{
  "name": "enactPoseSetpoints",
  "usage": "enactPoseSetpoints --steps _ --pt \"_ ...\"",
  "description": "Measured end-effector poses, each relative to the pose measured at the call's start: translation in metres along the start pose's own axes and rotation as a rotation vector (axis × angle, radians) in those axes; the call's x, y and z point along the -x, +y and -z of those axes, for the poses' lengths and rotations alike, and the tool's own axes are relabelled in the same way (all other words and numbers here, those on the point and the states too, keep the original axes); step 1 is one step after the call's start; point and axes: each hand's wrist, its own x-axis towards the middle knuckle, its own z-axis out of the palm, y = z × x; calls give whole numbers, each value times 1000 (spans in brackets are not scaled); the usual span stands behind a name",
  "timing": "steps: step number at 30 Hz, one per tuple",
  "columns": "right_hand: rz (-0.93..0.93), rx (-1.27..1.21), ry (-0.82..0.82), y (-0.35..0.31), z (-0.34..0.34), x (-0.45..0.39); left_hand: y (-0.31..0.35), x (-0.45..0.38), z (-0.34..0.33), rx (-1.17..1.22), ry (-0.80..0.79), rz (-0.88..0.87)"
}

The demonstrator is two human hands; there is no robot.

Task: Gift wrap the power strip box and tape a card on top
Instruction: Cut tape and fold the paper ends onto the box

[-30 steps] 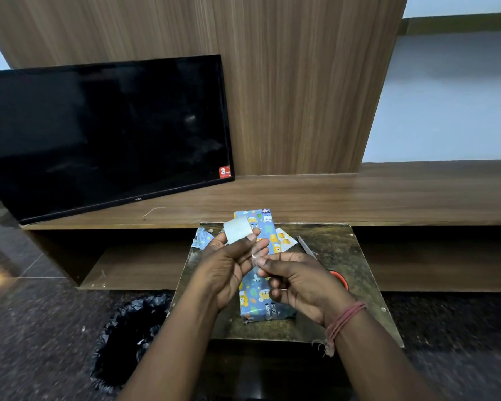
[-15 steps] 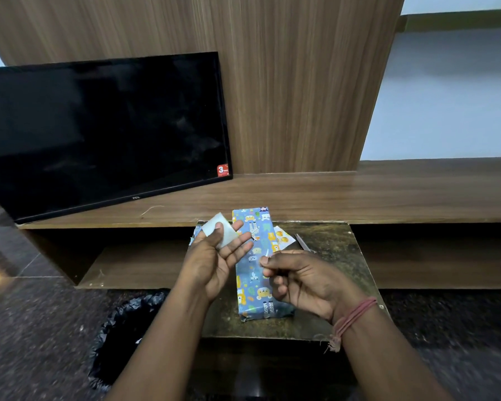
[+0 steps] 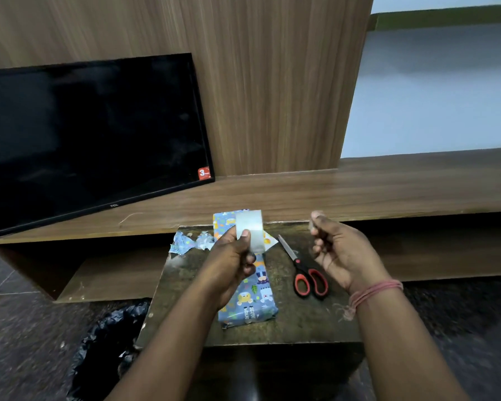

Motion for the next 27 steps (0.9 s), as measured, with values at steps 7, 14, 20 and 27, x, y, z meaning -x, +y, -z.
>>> enactPoseSetpoints --steps 7,14,20,27 --pt "-7 41 228 6 14 -26 -39 -82 -71 -361 -39 -14" --pt "-24 -108 258 -3 21 -39 -55 -138 -91 -899 -75 -116" --pt "-78 -148 302 2 25 -49 -59 -144 -99 -1159 -117 -107" --pt "-93 -89 283 6 25 -46 -65 -124 -96 -1255 -187 -277"
